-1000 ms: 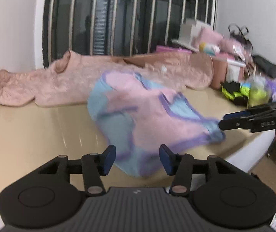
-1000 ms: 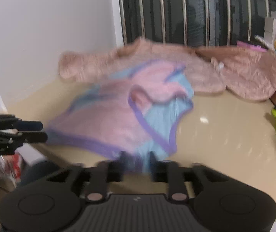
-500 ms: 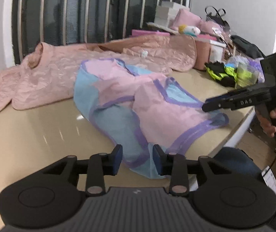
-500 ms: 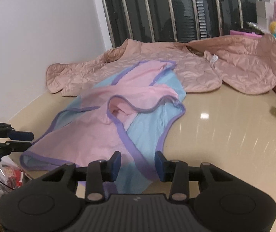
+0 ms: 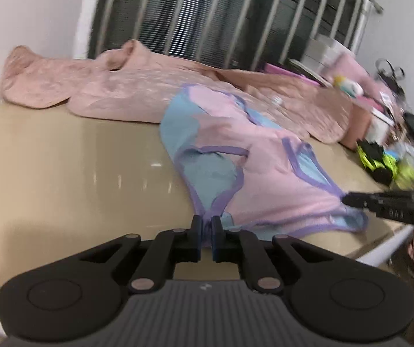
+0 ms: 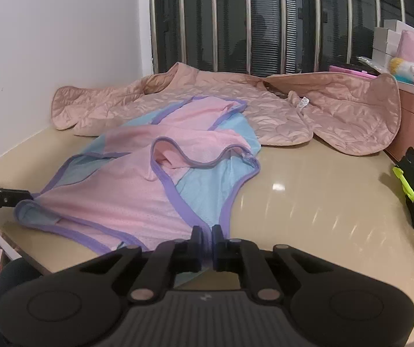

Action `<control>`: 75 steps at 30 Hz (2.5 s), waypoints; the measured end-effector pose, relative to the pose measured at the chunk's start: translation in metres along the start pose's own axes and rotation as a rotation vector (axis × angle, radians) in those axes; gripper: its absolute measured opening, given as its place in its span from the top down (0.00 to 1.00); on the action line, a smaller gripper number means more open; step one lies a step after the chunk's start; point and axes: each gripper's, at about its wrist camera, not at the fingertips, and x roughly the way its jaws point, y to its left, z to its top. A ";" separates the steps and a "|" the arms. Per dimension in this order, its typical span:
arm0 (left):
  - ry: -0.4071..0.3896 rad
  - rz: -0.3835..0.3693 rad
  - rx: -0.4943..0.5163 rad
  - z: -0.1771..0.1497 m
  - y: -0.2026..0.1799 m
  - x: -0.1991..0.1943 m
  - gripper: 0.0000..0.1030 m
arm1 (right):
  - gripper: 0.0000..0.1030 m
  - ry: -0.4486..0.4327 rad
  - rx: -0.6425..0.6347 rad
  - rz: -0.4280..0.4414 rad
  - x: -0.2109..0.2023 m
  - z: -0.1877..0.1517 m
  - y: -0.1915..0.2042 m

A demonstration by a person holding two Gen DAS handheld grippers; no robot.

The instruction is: Fold clothes

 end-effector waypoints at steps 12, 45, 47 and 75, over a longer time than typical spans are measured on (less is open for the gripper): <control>0.027 -0.053 0.175 -0.001 -0.045 -0.009 0.78 | 0.83 -0.033 -0.098 0.128 -0.022 -0.002 0.018; 0.221 0.178 0.084 0.184 -0.033 0.240 0.66 | 0.67 0.197 0.058 0.046 0.220 0.196 -0.063; 0.204 0.154 0.055 0.185 -0.027 0.238 0.95 | 0.68 0.211 0.041 0.035 0.231 0.193 -0.059; -0.004 0.092 -0.358 0.221 0.057 0.232 0.99 | 0.97 0.142 0.160 -0.042 0.239 0.200 -0.100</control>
